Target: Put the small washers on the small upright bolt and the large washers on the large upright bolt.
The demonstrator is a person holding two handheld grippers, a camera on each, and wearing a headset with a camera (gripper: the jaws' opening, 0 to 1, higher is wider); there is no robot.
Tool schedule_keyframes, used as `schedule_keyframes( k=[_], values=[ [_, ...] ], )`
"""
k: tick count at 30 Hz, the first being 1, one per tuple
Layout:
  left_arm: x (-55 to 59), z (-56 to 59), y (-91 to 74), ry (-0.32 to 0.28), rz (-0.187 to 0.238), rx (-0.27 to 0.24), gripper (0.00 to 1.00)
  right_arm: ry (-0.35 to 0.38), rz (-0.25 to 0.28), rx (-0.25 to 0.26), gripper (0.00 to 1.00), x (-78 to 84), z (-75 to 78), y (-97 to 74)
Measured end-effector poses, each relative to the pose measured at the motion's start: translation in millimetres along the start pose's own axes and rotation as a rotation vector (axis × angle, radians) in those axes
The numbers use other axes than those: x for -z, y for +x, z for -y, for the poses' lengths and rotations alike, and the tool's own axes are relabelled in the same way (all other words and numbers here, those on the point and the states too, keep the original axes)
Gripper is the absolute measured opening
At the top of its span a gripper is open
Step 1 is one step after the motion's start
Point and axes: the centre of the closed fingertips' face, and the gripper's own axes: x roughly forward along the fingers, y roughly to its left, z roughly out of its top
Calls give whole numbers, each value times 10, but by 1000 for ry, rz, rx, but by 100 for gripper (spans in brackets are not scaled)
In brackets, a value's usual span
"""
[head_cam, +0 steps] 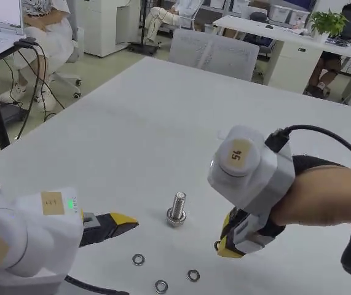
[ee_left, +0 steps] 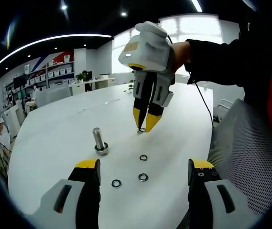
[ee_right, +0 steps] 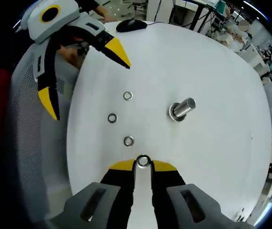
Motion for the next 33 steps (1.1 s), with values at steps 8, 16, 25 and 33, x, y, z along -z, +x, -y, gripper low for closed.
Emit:
schedule_keyframes(
  k=[8, 16, 25, 33],
  values=[
    [-13, 19, -3, 2, 5, 5, 74, 13, 11, 10, 13, 28, -20, -154],
    [-25, 40, 0, 5, 8, 12, 74, 25, 15, 41, 13, 110, 32, -336],
    [-34, 49, 8, 8, 11, 17, 74, 61, 14, 80, 13, 263, 194, -523],
    [-27, 51, 13, 6, 11, 21, 74, 83, -1, 98, 13, 384, 350, -530]
  ],
)
